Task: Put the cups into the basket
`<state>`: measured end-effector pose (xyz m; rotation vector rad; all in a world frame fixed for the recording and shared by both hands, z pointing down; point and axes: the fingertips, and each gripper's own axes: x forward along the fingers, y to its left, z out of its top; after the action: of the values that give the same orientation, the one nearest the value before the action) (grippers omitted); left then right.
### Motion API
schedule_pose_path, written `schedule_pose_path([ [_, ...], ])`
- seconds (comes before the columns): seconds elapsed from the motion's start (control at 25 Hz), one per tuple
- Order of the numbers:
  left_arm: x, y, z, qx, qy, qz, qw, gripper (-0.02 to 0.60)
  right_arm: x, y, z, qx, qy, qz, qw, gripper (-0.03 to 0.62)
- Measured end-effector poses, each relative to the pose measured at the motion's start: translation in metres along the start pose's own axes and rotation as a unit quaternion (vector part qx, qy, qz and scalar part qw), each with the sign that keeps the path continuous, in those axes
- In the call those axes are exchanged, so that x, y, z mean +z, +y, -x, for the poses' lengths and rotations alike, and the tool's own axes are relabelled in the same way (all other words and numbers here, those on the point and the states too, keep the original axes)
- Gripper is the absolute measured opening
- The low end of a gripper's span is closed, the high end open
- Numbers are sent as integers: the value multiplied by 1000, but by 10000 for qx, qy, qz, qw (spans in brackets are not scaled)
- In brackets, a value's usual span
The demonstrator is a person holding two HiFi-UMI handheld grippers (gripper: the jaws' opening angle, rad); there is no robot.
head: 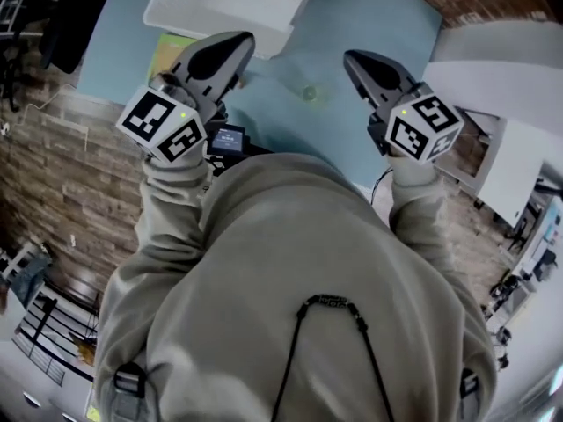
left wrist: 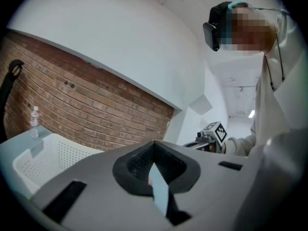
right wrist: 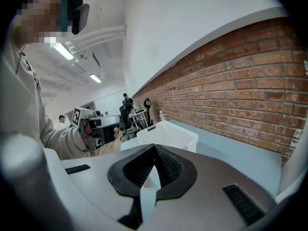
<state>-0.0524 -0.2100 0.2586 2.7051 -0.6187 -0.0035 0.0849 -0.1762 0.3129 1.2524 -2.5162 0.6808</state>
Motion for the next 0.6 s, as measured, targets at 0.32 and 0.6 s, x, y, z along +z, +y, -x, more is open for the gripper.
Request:
schedule_pose_path([
  [0.32,-37,-14,-52,-731,586,92,9956,-3,-27,-34,4,-393,250,-308,9984,14],
  [0.6,-66,-9,-65,-350,623,571,9958,-3,-43,-40,12,-201,270,-377,9987,14],
])
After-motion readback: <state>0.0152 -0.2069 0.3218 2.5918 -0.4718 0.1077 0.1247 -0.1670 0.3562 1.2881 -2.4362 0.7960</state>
